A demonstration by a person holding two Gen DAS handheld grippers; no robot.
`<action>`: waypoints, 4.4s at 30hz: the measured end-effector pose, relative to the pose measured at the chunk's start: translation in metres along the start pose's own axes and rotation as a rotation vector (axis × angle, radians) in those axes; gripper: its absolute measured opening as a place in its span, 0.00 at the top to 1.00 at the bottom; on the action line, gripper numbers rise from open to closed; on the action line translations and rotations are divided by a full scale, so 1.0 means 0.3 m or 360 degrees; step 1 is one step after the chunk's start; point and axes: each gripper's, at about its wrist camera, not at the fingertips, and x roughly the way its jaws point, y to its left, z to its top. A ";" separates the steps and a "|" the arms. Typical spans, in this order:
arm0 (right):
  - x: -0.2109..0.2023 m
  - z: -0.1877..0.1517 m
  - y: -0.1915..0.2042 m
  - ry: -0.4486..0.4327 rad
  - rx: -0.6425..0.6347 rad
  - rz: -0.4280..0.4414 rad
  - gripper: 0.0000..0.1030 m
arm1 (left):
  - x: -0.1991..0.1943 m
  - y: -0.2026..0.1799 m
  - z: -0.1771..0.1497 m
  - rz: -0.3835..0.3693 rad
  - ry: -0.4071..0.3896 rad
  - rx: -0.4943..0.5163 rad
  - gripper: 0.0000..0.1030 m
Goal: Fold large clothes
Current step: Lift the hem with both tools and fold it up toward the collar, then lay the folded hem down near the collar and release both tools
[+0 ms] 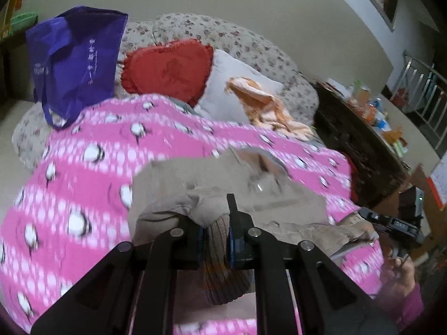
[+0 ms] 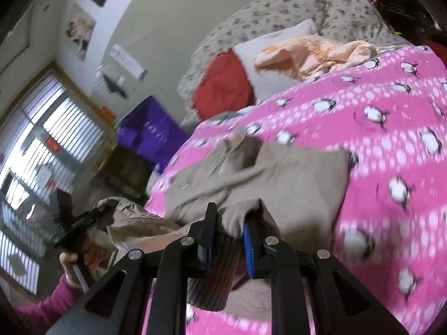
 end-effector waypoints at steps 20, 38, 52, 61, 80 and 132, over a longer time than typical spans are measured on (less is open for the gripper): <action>0.122 0.133 -0.118 -0.0043 0.0051 -0.0064 0.48 | 0.188 0.123 0.152 0.0054 -0.0038 -0.0067 0.17; 0.732 0.210 -0.065 0.0117 -0.0292 -0.0665 0.48 | 0.600 0.141 0.048 0.0486 0.0270 0.0087 0.17; 0.791 0.154 0.345 0.0334 -0.1017 -0.0489 0.24 | 0.365 0.133 -0.027 0.0317 0.0223 0.0065 0.17; 0.951 0.154 0.317 0.0566 -0.1208 -0.0563 0.93 | 0.311 0.167 -0.058 0.0317 0.0251 0.0073 0.17; 0.637 0.159 0.193 0.0332 -0.0673 -0.0595 0.48 | 0.366 0.147 -0.127 0.0373 0.0277 0.0030 0.17; 0.369 -0.136 0.197 0.0303 -0.0562 -0.0635 0.15 | 0.288 0.058 -0.218 0.0494 0.0305 0.0102 0.17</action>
